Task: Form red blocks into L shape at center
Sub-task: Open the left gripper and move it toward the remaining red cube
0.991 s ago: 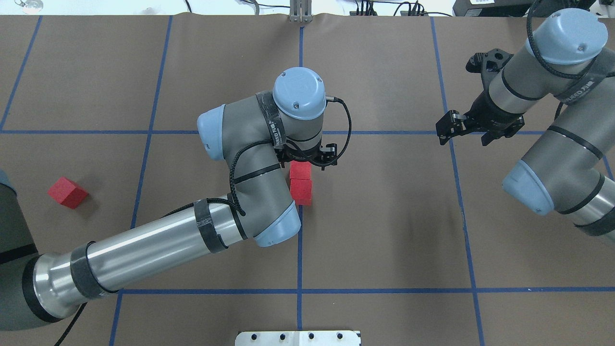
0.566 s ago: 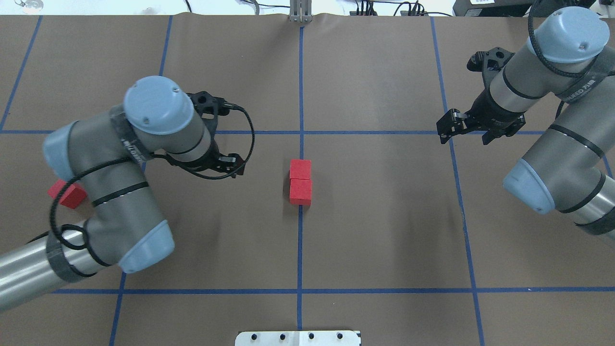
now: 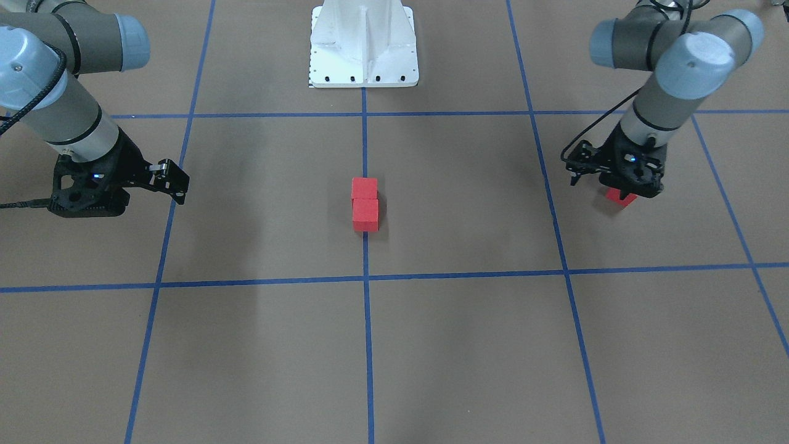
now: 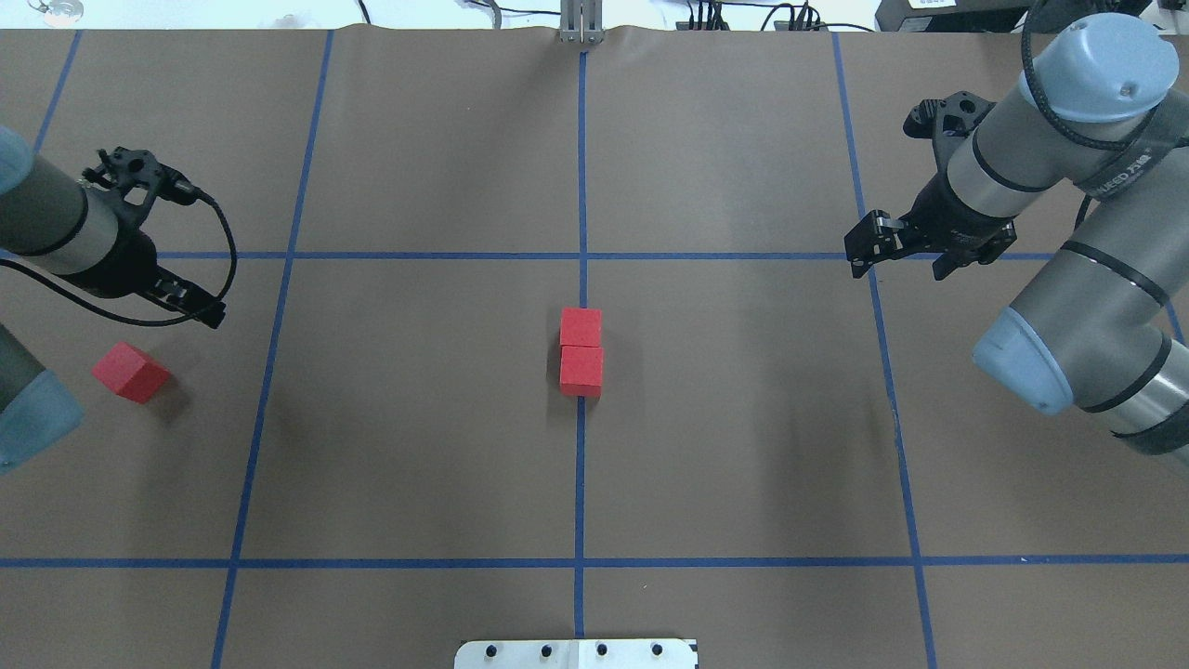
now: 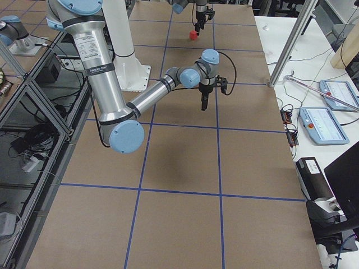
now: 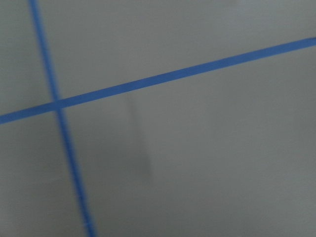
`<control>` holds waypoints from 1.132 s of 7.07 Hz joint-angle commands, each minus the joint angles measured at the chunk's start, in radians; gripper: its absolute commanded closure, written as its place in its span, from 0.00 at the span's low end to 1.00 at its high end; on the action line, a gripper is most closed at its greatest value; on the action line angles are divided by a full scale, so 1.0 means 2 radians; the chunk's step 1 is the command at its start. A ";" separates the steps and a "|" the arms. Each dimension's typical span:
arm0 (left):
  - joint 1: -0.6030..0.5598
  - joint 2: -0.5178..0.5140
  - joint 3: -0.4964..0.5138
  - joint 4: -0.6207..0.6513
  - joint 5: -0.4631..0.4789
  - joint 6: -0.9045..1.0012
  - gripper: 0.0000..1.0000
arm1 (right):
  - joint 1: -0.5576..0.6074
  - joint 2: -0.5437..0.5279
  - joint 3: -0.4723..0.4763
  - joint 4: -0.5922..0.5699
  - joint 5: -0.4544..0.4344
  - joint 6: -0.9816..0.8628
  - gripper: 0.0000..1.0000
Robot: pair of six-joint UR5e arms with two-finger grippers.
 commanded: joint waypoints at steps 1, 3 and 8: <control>-0.016 0.042 0.003 -0.008 -0.010 0.064 0.01 | -0.001 0.000 0.000 0.000 -0.001 0.003 0.00; -0.012 0.055 0.017 -0.024 -0.009 0.058 0.00 | -0.002 0.001 -0.005 0.000 -0.001 0.003 0.00; -0.008 0.049 0.078 -0.124 -0.011 -0.003 0.01 | -0.002 0.004 -0.006 0.000 -0.001 0.003 0.00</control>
